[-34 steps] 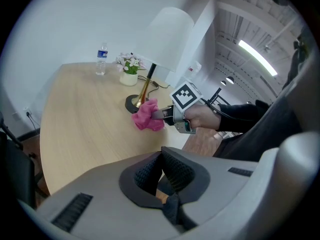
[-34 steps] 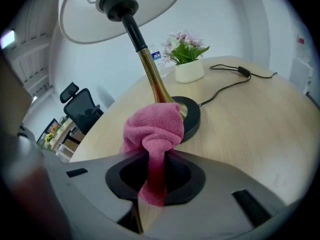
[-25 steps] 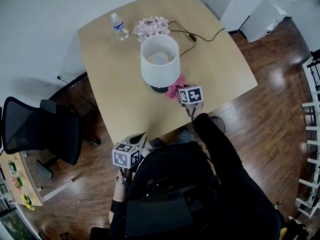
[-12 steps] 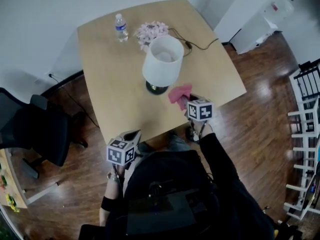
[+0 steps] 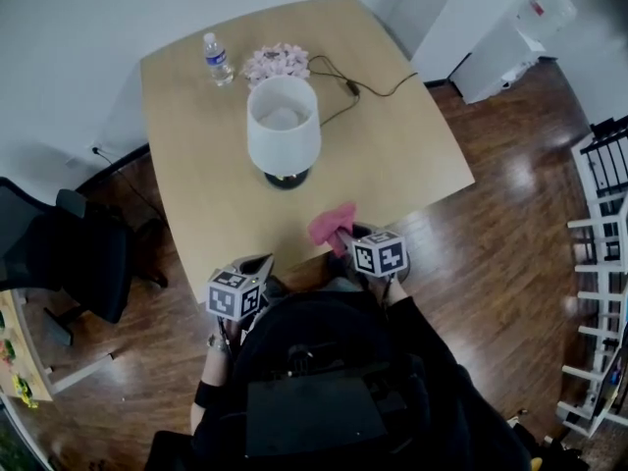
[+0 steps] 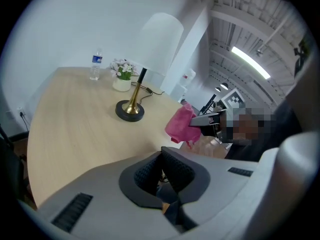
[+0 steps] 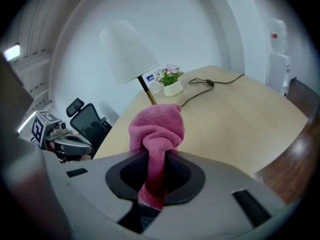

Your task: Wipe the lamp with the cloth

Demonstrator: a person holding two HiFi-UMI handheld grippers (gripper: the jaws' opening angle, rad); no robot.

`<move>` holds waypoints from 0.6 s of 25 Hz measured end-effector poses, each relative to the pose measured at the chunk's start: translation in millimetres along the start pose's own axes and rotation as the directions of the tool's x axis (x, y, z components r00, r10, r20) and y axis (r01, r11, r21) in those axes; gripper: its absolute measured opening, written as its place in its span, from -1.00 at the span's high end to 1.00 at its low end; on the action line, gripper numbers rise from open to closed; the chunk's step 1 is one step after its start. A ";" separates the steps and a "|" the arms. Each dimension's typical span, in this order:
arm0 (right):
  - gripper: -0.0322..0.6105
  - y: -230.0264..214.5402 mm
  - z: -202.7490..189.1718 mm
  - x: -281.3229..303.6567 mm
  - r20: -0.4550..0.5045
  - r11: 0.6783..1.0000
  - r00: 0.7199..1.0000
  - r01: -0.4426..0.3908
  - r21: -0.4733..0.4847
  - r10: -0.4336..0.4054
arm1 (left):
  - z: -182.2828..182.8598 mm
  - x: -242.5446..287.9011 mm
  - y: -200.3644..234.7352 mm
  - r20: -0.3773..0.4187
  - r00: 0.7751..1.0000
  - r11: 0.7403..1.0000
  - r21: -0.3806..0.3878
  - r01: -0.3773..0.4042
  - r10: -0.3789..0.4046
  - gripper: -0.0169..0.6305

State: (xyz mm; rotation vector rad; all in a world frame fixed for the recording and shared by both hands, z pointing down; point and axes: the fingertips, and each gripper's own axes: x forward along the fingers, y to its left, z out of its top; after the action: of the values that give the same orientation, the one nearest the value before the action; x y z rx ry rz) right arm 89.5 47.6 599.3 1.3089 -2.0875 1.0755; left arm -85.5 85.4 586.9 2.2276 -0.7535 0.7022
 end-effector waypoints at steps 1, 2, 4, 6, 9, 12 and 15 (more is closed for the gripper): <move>0.70 -6.7 -2.7 -2.4 -0.010 1.000 1.000 -0.006 0.007 0.006 | 1.2 4.6 -3.6 -0.005 1.000 1.000 -0.005 -0.007 0.007 0.94; 0.70 -14.3 -3.9 -5.1 -0.017 1.000 1.000 -0.009 0.013 0.009 | 2.4 9.0 -7.1 -0.011 1.000 1.000 -0.008 -0.014 0.014 0.94; 0.70 -27.2 -2.8 -10.6 -0.020 1.000 1.000 -0.015 0.018 0.016 | 4.9 16.5 -13.4 -0.018 0.999 0.999 -0.013 -0.029 0.029 0.94; 0.70 -35.9 -1.7 -14.4 -0.028 1.000 0.999 -0.027 0.011 0.027 | 7.0 23.0 -19.6 -0.021 0.999 0.999 -0.026 -0.042 0.042 0.94; 0.70 -45.3 0.4 -12.8 -0.043 0.998 0.997 -0.058 0.004 0.058 | 10.8 32.1 -27.2 -0.029 0.998 0.998 -0.040 -0.057 0.056 0.94; 0.70 -59.9 4.5 -11.1 -0.058 0.998 0.997 -0.057 -0.011 0.056 | 12.9 39.6 -32.1 -0.034 0.997 0.996 -0.044 -0.075 0.073 0.94; 0.70 -76.4 13.7 -12.7 -0.056 0.998 0.997 -0.050 -0.028 0.049 | 14.6 44.6 -36.0 -0.038 0.995 0.993 -0.059 -0.098 0.096 0.94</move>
State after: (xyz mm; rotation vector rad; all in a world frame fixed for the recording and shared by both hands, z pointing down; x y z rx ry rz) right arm 163.9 24.7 611.0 1.2061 -2.0972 1.0852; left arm -26.6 82.6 591.9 2.1302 -0.8585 0.7537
